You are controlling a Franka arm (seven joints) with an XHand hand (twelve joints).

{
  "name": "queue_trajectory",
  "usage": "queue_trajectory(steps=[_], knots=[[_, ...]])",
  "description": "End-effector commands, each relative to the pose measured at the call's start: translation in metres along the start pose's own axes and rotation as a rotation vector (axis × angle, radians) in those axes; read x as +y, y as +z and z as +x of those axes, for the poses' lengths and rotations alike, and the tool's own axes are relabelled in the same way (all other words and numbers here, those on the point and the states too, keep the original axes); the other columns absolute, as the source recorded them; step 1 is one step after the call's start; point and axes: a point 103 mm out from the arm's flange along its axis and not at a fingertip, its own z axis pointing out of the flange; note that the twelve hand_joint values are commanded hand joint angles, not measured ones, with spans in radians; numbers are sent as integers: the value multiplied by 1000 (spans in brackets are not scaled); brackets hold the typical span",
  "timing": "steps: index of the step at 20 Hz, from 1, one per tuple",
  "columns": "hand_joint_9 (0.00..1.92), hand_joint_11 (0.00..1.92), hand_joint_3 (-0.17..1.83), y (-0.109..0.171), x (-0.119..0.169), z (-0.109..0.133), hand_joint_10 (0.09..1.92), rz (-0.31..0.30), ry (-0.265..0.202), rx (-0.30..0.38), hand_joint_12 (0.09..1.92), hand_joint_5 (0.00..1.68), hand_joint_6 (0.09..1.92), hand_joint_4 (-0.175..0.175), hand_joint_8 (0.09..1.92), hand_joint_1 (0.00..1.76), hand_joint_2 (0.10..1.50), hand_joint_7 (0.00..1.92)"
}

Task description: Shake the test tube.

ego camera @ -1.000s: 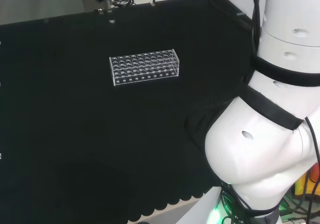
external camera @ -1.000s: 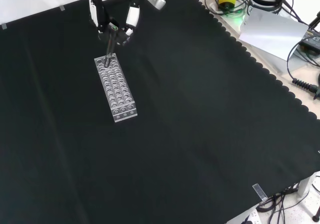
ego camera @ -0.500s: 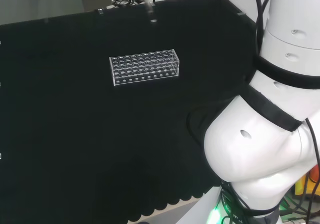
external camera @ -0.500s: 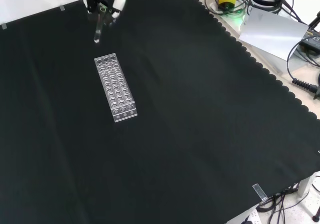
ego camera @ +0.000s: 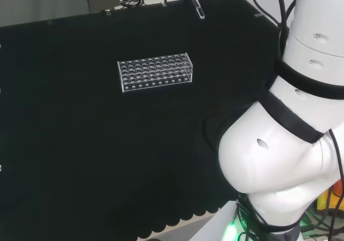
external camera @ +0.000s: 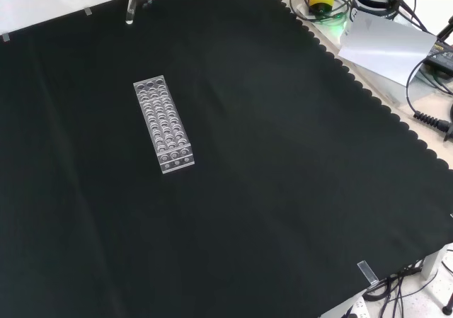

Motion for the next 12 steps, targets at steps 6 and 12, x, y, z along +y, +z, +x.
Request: queue_trajectory(steps=[6, 12], knots=[[1595, 1259, 450, 11, -14, 70, 567, 46, -90, 141, 881, 1365, 109, -175, 720, 1325, 756, 1358], [1594, 1259, 450, 15, -24, 115, 568, 68, -149, 194, 881, 1366, 106, -175, 719, 1325, 756, 1358]])
